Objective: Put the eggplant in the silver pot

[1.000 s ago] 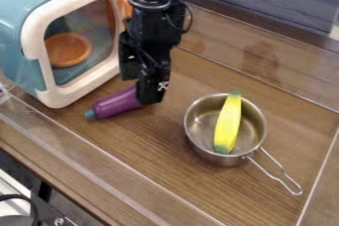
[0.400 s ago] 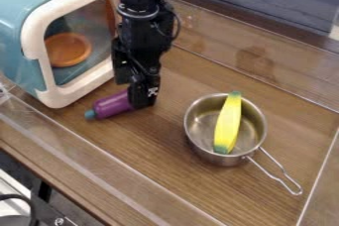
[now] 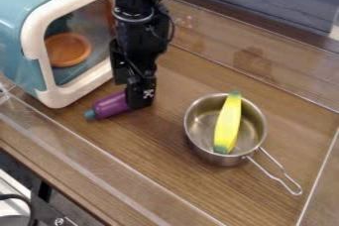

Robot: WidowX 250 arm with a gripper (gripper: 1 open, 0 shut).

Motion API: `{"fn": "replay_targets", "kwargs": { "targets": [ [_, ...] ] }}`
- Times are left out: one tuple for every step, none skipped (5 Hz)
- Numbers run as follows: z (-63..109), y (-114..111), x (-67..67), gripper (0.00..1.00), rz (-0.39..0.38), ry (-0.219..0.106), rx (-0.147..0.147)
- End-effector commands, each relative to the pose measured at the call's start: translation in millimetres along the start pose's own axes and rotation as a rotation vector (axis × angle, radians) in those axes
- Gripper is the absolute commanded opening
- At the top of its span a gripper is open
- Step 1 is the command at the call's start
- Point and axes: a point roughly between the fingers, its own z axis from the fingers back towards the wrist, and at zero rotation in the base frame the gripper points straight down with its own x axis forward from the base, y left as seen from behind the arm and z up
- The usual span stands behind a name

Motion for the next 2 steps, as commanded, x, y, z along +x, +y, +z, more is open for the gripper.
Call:
{"fn": "replay_targets", "kwargs": {
  "targets": [
    [7.7, 6.6, 1.4, 1.00, 0.011, -0.051, 0.037],
    [3.9, 9.5, 2.0, 1.00, 0.016, -0.064, 0.040]
  ]
}}
